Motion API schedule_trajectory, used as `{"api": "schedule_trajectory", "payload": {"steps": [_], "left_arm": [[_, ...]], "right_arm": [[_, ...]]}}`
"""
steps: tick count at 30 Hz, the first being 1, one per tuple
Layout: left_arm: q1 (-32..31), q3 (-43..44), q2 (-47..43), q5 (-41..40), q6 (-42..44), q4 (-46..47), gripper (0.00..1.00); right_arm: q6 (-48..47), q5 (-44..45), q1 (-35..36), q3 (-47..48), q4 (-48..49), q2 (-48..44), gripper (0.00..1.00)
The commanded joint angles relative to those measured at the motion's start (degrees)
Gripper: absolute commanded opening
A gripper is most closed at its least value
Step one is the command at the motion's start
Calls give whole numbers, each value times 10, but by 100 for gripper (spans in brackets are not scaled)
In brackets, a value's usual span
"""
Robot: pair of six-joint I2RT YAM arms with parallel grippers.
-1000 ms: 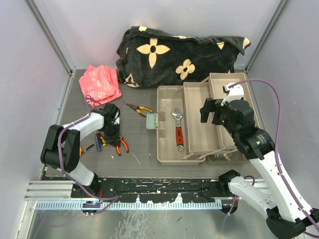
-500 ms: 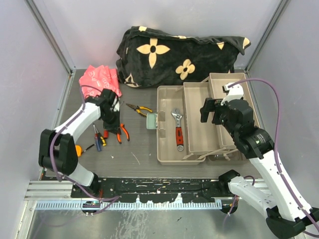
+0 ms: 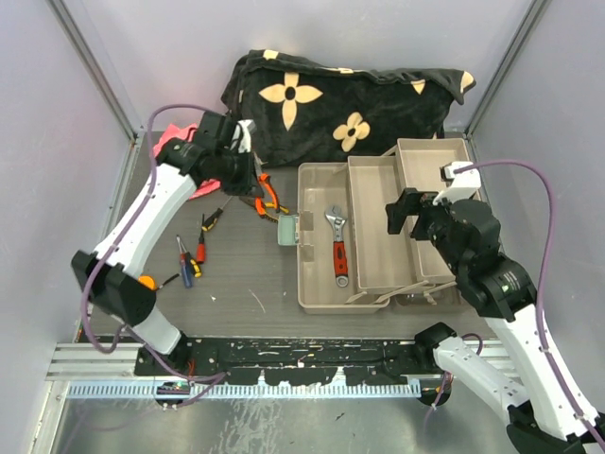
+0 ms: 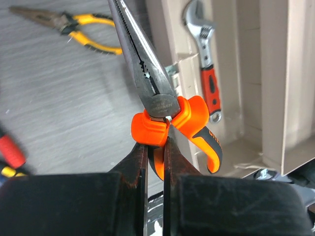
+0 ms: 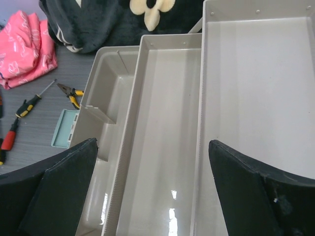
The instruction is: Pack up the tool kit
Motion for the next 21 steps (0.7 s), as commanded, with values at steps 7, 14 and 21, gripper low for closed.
{"api": "schedule_trajectory", "payload": {"steps": [7, 14, 21], "left_arm": [[-160, 285, 187, 43, -9, 63, 0], [-216, 421, 314, 47, -21, 87, 0], [-244, 465, 389, 48, -33, 108, 0]], "right_arm": [[38, 48, -2, 26, -5, -48, 100], [49, 46, -2, 30, -20, -64, 100], [44, 60, -2, 35, -39, -78, 100]]}}
